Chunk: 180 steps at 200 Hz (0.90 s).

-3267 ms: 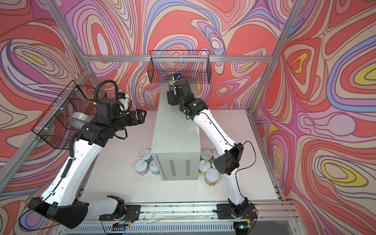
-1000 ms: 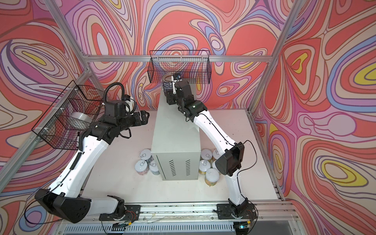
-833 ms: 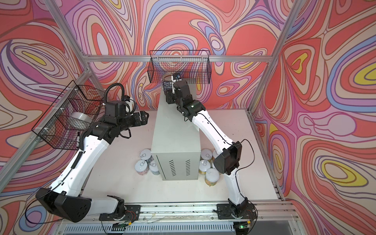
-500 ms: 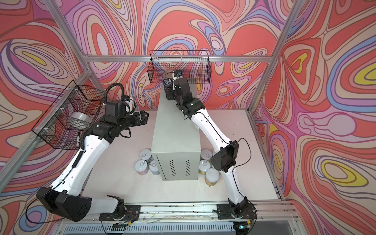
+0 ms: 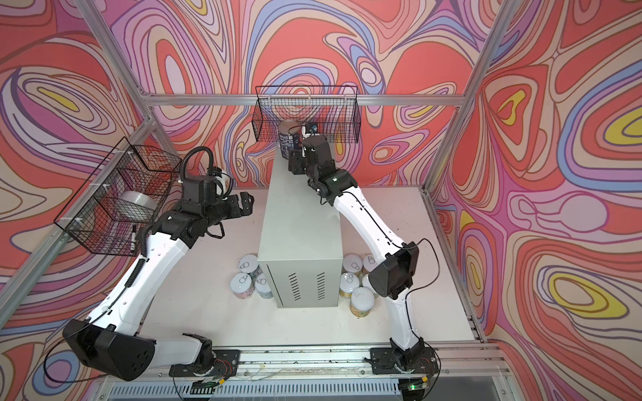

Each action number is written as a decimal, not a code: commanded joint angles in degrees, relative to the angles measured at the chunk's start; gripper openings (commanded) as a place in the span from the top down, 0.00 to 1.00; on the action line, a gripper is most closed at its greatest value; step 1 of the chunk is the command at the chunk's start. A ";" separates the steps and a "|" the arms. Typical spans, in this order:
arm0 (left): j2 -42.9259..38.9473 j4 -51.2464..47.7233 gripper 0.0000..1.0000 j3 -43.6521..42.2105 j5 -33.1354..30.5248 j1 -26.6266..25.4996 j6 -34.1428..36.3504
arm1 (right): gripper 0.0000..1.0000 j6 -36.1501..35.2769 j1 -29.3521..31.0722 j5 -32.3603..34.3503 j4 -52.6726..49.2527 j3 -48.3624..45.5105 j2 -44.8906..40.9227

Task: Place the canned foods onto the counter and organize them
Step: 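Set the blue can down, open the right gripper and withdraw it, then lower the right gripper over the cans beside the cabinet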

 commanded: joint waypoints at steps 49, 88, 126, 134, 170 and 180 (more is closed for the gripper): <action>-6.23 -3.41 0.00 -4.16 5.78 0.25 -1.40 | 0.16 -0.67 -0.23 15.27 -16.82 -17.17 -30.60; -12.16 -4.25 0.00 -9.63 6.83 -0.05 -1.51 | 0.12 7.30 -0.21 23.87 -34.25 -31.01 -44.23; -17.76 -5.13 0.01 -15.01 6.79 -2.24 -2.65 | 0.10 18.54 -0.23 17.91 -44.25 -47.38 -56.18; -18.51 -5.38 0.01 -15.84 6.10 -2.80 -2.86 | 0.10 20.65 -0.24 16.01 -45.06 -50.53 -58.16; -19.72 -6.09 0.01 -17.87 4.57 -4.59 -3.81 | 0.10 29.01 -0.23 6.89 -45.34 -63.98 -64.58; -19.74 -5.83 0.01 -18.30 4.08 -5.04 -4.03 | 0.09 30.34 -0.21 4.44 -44.83 -67.30 -65.78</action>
